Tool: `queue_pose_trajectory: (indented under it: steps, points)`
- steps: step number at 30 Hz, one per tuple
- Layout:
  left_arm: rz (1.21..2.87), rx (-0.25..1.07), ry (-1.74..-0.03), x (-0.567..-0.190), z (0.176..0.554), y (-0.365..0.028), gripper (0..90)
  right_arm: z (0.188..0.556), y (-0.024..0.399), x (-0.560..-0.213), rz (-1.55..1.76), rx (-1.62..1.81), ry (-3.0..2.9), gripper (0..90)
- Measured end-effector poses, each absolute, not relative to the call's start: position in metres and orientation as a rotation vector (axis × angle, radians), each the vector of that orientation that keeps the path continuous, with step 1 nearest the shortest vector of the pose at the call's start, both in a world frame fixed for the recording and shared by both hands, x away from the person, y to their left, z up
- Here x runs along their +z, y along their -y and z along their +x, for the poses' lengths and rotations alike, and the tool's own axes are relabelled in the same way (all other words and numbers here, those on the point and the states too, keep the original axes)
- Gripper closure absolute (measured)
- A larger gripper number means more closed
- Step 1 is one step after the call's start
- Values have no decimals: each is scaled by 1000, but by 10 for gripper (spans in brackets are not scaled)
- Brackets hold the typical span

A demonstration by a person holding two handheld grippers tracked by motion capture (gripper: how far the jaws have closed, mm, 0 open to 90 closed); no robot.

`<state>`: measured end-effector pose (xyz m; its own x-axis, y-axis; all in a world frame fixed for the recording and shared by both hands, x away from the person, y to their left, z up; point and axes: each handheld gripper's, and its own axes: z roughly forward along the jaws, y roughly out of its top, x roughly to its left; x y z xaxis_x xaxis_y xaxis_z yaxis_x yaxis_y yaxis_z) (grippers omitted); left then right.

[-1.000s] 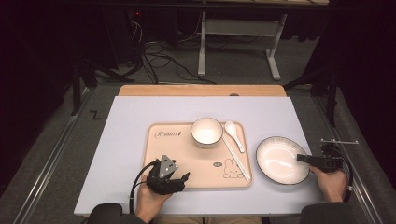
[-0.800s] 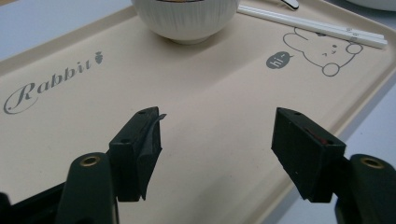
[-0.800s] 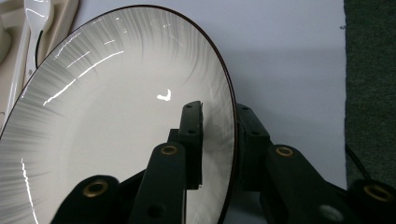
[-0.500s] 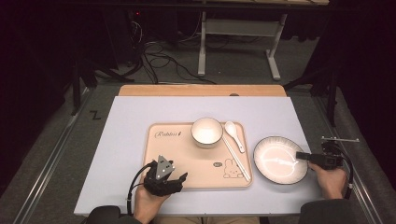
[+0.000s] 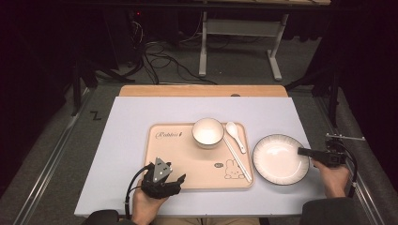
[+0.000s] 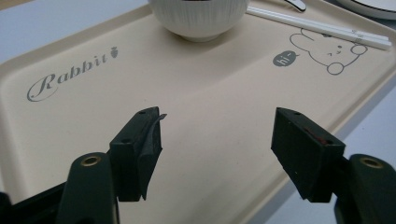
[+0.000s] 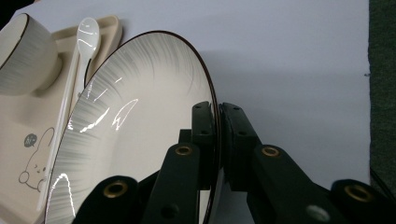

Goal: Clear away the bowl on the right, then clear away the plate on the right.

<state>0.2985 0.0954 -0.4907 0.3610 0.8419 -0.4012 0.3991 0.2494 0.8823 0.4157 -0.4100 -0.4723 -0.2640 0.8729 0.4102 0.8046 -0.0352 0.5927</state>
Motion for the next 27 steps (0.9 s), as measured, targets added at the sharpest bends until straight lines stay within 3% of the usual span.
queue_pose_trajectory:
  steps: [13,20,27]
  points:
    - [1376,419,-1243,-492,300,-93,336,410,405,-462,1772,1195,-2123,862]
    - [1414,449,-1129,-491,294,-83,396,403,407,-457,1739,1194,-2108,860]
    - [1449,454,-1097,-494,296,-76,379,396,410,-453,1726,1218,-2087,860]
